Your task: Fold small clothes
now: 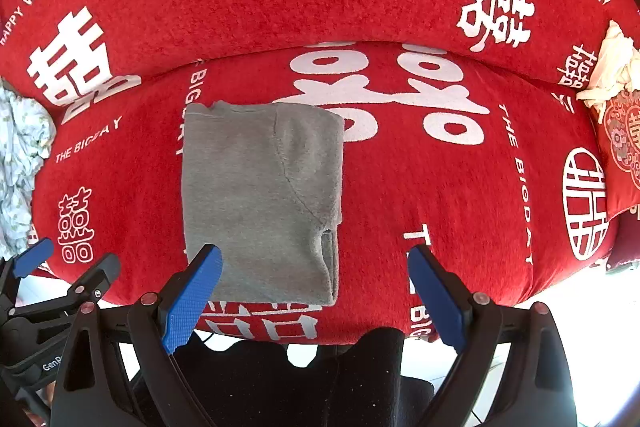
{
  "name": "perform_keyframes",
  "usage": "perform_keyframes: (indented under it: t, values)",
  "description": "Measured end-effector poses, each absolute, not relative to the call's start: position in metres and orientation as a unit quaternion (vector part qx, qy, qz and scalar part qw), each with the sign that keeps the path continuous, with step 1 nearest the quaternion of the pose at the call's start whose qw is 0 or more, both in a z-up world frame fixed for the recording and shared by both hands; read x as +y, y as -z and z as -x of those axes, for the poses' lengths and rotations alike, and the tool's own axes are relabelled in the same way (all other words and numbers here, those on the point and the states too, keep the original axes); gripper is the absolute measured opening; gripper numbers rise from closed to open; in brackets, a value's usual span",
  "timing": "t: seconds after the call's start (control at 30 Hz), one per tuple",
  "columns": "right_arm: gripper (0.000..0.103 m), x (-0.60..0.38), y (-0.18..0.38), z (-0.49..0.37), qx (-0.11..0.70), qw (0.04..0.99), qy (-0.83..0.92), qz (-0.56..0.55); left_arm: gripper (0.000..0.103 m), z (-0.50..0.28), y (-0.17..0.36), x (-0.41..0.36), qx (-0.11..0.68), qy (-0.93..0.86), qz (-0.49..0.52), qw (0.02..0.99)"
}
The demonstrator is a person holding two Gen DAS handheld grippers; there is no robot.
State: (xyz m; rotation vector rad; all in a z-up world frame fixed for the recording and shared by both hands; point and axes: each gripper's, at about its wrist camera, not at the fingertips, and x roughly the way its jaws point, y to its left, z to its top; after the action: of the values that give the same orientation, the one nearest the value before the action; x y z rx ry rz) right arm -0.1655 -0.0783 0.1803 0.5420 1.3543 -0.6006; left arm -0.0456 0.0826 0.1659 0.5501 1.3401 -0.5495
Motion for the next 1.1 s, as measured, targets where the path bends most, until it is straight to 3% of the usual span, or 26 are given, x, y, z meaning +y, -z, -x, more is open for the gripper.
perform_keyframes:
  t: [1.1]
  values:
    - [0.095,-0.0759,-0.1819,0.1581,0.610,0.708,0.267,-0.235,0.102,0.0453,-0.1674,0.0801,0.602,0.248,-0.243,0.719]
